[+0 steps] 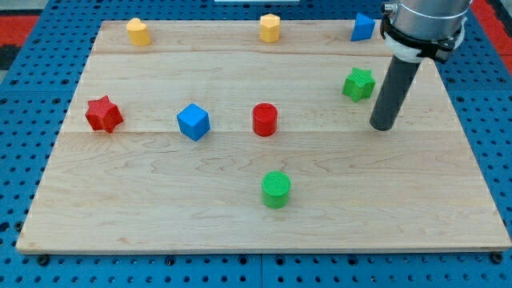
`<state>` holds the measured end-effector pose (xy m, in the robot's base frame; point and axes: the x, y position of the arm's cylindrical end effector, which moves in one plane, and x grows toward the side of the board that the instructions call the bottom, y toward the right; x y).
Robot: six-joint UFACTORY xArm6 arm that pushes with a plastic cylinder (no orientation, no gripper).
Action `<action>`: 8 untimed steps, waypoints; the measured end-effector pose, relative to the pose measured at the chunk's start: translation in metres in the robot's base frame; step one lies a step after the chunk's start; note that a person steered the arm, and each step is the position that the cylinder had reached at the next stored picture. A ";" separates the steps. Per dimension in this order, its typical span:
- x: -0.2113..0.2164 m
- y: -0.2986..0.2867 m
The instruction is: Push the green circle to the bottom left corner of the board
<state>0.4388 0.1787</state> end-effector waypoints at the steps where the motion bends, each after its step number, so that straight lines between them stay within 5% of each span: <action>1: 0.004 0.000; 2: 0.035 -0.007; 4: 0.096 -0.133; 6: 0.097 -0.225; 8: 0.142 -0.183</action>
<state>0.5813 -0.0044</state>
